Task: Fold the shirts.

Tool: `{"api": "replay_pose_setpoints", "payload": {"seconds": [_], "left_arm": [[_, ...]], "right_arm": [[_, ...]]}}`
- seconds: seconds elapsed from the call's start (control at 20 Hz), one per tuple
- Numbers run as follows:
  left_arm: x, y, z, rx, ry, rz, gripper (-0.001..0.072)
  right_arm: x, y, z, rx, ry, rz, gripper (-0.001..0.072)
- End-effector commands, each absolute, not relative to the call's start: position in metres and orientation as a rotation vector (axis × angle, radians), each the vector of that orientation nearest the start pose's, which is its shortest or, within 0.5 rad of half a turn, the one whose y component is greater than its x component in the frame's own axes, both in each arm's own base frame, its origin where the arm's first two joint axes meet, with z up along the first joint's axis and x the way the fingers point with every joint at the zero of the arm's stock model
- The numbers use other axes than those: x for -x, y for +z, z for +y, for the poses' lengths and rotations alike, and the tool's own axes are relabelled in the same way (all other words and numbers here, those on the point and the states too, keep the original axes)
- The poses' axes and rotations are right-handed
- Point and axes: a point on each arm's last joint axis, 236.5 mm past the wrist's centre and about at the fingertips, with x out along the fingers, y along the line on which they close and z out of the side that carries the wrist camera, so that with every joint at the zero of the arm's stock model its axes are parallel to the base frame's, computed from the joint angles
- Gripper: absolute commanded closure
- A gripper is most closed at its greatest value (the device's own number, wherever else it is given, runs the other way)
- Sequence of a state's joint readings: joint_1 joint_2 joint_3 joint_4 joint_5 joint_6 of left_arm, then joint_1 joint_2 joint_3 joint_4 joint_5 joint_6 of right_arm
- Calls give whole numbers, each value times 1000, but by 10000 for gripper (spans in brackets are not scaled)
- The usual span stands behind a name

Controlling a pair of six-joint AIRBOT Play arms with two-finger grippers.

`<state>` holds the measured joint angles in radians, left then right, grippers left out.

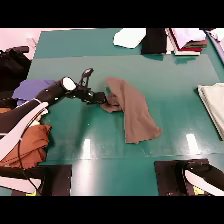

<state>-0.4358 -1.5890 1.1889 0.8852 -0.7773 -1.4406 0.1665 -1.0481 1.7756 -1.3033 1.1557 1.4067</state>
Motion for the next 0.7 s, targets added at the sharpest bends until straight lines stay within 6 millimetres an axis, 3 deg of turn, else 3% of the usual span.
{"api": "replay_pose_setpoints", "payload": {"seconds": [0.0,0.05,0.15,0.25,0.3,0.5,0.55,0.6,0.65], "left_arm": [[-383,-75,-314,388,-581,1272,141],[-385,-72,-317,388,-582,1258,193],[-396,-62,-313,377,-588,1235,663],[-413,-44,-301,351,-595,1208,677],[-425,-32,-291,328,-590,1180,677],[-457,2,-253,226,-554,1103,677],[-460,4,-247,217,-546,1101,677],[-461,4,-244,214,-540,1102,677],[-460,3,-243,210,-538,1107,677]], "right_arm": [[-376,364,122,27,415,415,697],[-376,364,122,27,416,417,697],[-374,357,117,36,407,447,696],[-365,329,104,43,388,573,697],[-359,303,92,38,368,673,697],[-325,161,43,-45,280,1137,694],[-314,125,39,-62,287,1229,609],[-301,89,45,-112,326,1311,348],[-291,57,58,-200,365,1363,136]]}}
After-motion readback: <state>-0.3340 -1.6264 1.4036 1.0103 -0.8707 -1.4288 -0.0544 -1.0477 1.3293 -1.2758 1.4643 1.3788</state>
